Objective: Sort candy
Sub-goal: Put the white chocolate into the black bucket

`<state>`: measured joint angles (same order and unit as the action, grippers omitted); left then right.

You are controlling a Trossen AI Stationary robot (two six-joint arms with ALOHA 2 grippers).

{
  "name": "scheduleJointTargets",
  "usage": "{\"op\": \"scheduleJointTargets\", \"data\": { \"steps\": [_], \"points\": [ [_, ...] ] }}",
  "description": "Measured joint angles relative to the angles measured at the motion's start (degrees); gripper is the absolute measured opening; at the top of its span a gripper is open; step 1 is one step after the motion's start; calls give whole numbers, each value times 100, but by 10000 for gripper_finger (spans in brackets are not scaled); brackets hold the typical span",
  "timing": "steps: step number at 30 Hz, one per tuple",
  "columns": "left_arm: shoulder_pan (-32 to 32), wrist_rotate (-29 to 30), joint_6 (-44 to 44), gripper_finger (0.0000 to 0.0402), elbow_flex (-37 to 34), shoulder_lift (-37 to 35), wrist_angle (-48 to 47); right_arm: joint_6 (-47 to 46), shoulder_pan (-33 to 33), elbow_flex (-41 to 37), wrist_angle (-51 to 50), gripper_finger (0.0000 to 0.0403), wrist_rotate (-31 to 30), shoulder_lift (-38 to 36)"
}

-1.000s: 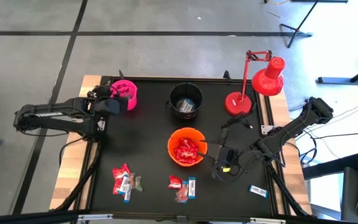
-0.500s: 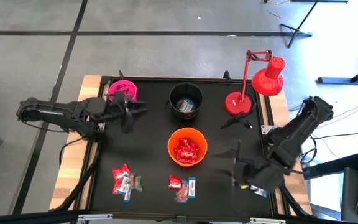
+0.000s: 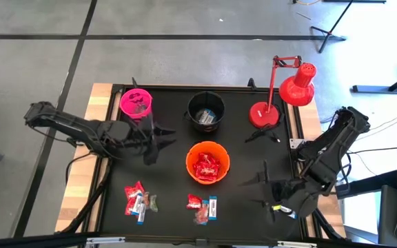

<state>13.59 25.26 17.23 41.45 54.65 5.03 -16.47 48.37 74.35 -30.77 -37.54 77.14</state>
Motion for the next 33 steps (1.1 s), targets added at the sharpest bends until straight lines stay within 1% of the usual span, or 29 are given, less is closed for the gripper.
{"op": "scheduleJointTargets", "data": {
  "steps": [2,6,8,10,12,15,18,23,29,31,33],
  "points": [
    [56,14,-59,153,0,77,25,-634,5,0,-449,220,266,1],
    [116,114,-178,153,0,133,75,-2374,3,0,-1633,220,1459,24],
    [115,119,-176,153,0,133,80,-3298,4,0,-2289,220,1908,106],
    [115,120,-176,153,0,133,99,-4087,118,-3,-2916,220,2128,247],
    [115,121,-148,153,0,133,150,-4744,278,-7,-3479,220,2215,422],
    [122,122,-148,153,0,133,154,-5299,510,-39,-3965,220,2630,721],
    [122,122,-128,153,0,133,187,-5609,717,-291,-3771,220,3116,934],
    [122,124,-131,153,0,133,248,-6337,1049,-1086,-2827,220,3764,1067],
    [122,126,-133,153,0,133,351,-7169,1432,-2115,-1879,220,4328,1067],
    [122,126,-134,153,0,133,353,-7393,1555,-2335,-1665,220,4484,1067],
    [122,126,-134,153,0,133,355,-7549,1714,-2481,-1442,220,4507,1067]
  ]
}}
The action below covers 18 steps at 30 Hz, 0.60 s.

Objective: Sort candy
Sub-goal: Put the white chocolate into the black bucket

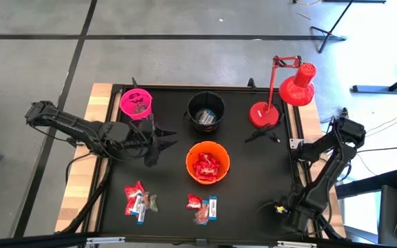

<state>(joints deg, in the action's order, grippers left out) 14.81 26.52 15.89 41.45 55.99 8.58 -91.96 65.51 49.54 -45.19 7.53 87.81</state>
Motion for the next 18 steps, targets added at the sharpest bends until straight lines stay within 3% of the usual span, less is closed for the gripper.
{"op": "scheduleJointTargets", "data": {
  "steps": [8,18],
  "points": [
    [0,0,1,153,0,0,20,-523,398,-510,615,220,-159,-28],
    [2,0,5,153,0,0,36,-629,200,-616,551,220,-356,-17]
  ]
}}
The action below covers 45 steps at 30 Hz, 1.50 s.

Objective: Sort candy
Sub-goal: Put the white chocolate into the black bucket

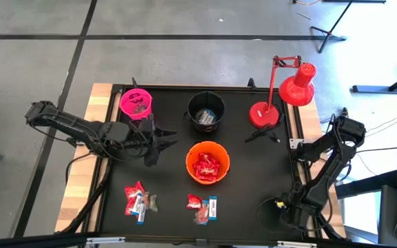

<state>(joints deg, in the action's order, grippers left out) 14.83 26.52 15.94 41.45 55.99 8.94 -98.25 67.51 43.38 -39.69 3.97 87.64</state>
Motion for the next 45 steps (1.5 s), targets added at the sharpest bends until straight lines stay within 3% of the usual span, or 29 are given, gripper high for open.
{"op": "scheduleJointTargets", "data": {
  "steps": [9,21,28,34,45],
  "points": [
    [0,-1,13,153,0,0,27,945,-700,-3,-104,209,74,6],
    [0,0,11,153,0,0,20,1312,-913,-1,-207,92,94,2],
    [0,100,11,153,0,0,19,1354,-914,66,-252,111,65,7],
    [-1,141,11,153,0,0,20,1727,-975,357,-227,108,-668,15],
    [0,151,45,153,0,66,32,2988,-1592,911,-210,105,-1202,9]
  ]
}}
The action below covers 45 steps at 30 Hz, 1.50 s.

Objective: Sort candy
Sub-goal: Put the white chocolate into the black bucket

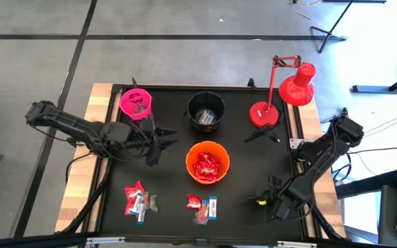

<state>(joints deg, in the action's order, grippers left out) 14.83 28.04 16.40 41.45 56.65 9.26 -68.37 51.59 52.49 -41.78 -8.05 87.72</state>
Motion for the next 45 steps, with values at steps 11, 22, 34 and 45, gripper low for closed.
{"op": "scheduleJointTargets", "data": {
  "steps": [11,22,34,45],
  "points": [
    [0,-1,-4,153,-2,490,50,1323,-146,599,24,105,-952,-312],
    [0,-3,-45,153,-2,519,129,3088,-363,666,982,105,-2861,-1447],
    [0,-78,-39,153,-2,517,197,6296,-2286,666,3452,105,-2910,-1718],
    [201,-114,1,153,-2,517,201,6885,-4703,666,4239,105,-1208,-1567]
  ]
}}
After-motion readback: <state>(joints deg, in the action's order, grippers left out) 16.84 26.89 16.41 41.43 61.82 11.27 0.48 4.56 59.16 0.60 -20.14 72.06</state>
